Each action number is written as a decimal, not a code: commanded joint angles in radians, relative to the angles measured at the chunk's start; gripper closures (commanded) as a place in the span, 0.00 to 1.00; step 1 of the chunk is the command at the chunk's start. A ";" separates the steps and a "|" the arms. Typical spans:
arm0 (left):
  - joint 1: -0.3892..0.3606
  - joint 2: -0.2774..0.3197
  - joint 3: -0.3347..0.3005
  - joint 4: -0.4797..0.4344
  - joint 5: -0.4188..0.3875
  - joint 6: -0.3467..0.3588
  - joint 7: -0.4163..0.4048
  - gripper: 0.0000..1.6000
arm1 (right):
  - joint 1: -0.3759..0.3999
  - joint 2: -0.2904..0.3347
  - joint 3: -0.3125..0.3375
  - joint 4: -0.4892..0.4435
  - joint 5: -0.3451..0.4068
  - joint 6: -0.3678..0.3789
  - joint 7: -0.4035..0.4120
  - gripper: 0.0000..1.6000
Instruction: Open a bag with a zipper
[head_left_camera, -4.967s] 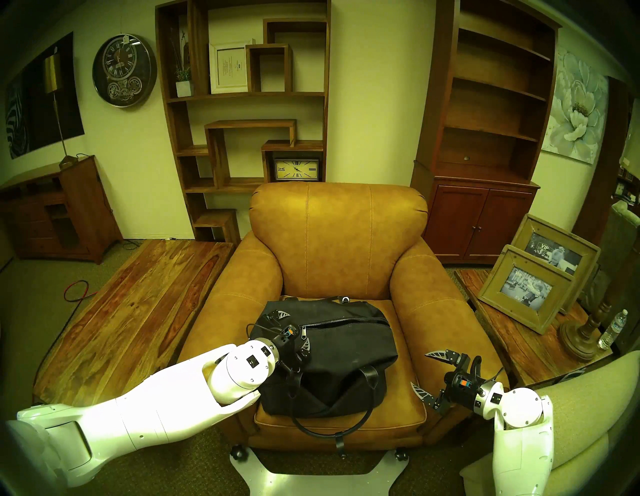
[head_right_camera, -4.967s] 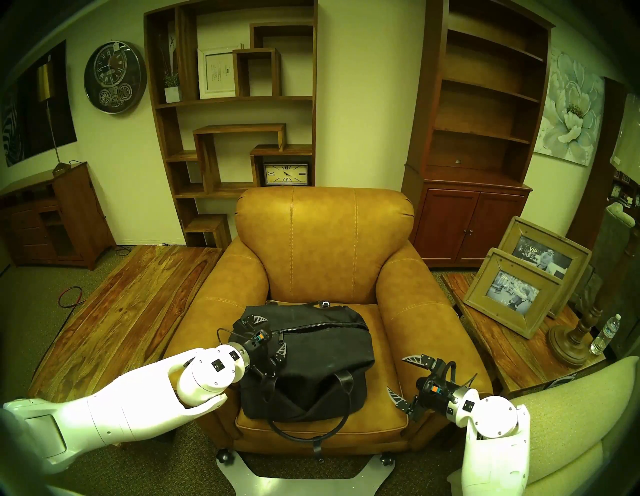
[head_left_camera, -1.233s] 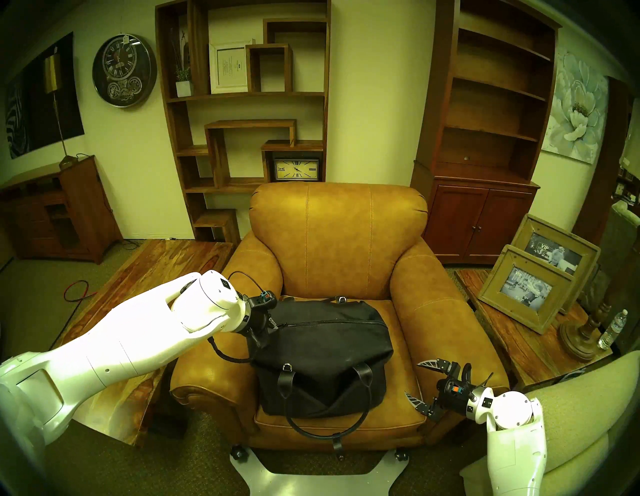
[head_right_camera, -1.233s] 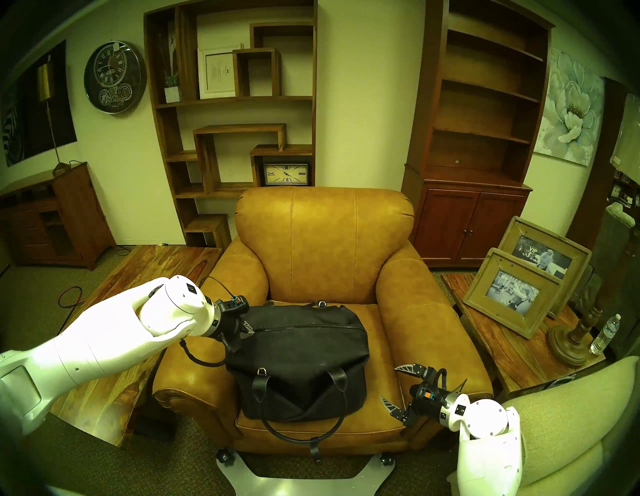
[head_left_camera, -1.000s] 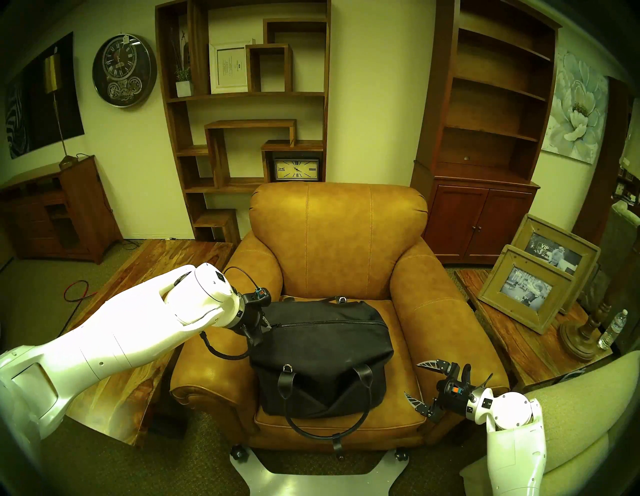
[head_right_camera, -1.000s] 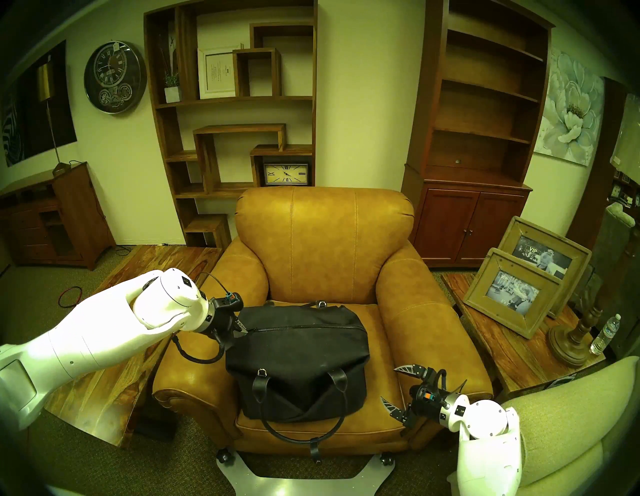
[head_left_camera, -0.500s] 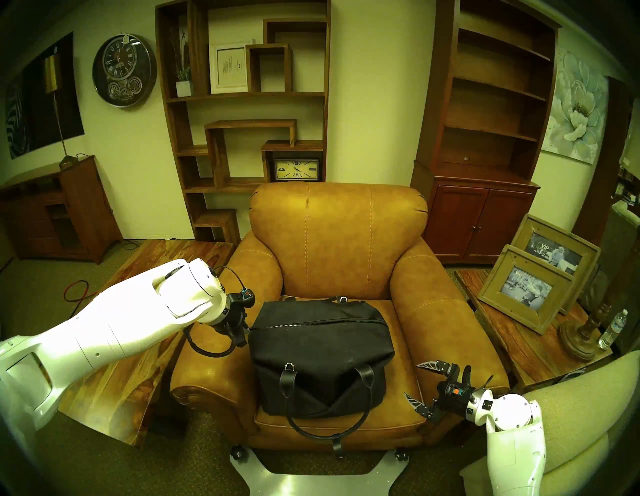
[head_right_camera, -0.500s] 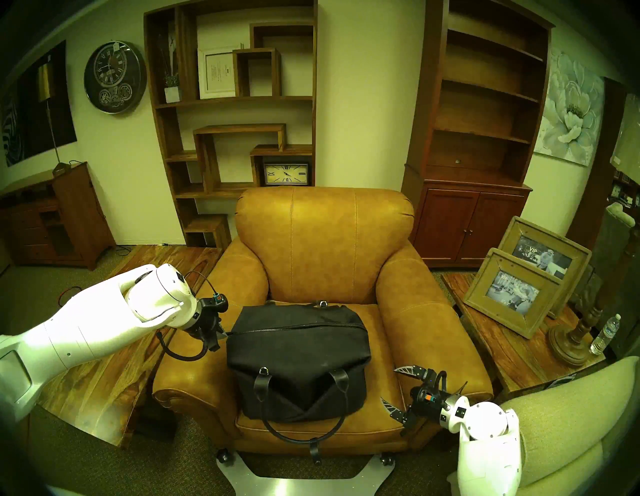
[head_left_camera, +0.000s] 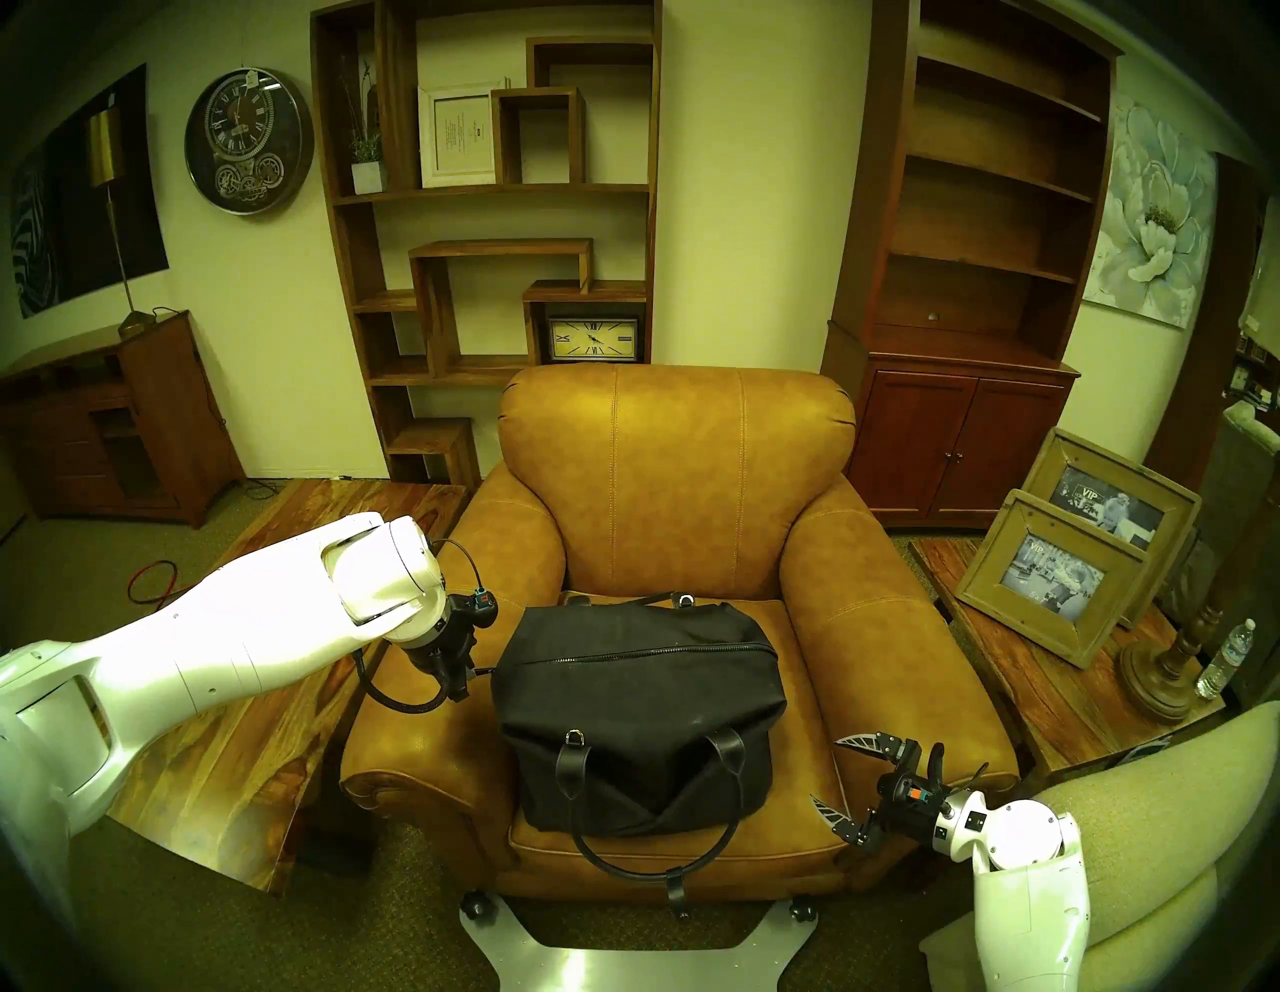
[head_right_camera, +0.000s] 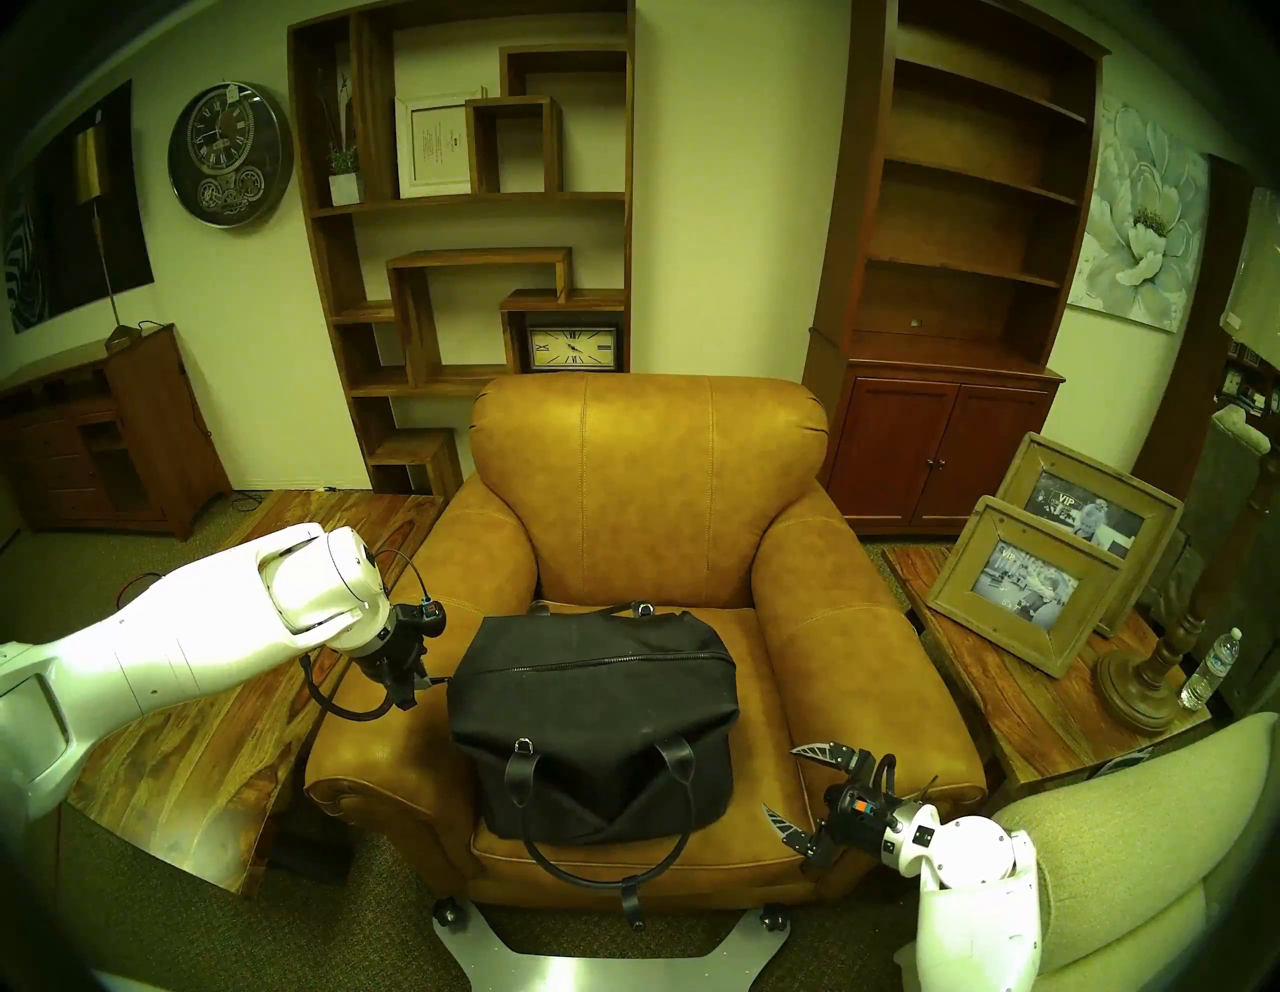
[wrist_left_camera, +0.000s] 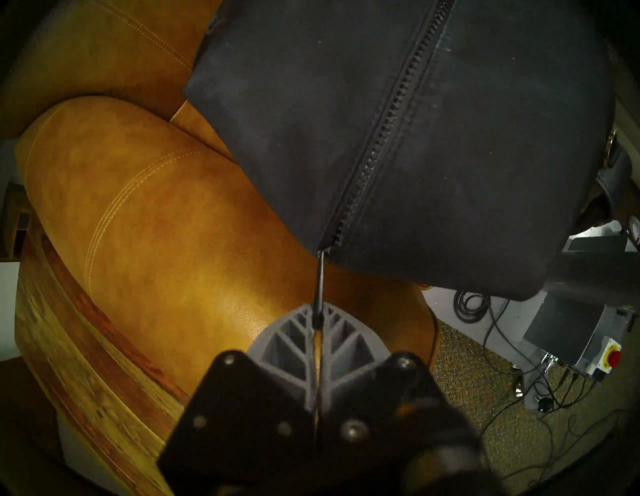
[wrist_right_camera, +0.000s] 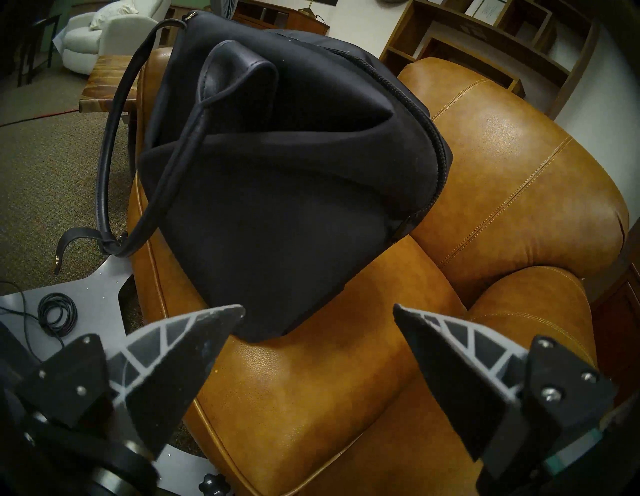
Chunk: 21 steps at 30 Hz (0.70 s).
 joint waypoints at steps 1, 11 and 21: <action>-0.066 -0.045 0.036 0.085 0.065 -0.021 -0.010 1.00 | 0.006 -0.002 0.003 0.001 0.021 -0.024 -0.003 0.00; -0.061 -0.098 0.064 0.154 0.076 -0.040 -0.002 1.00 | 0.006 -0.002 0.011 0.006 0.030 -0.038 -0.001 0.00; -0.045 -0.162 0.089 0.225 0.084 -0.060 0.016 1.00 | 0.011 0.000 0.013 -0.002 0.033 -0.038 0.002 0.00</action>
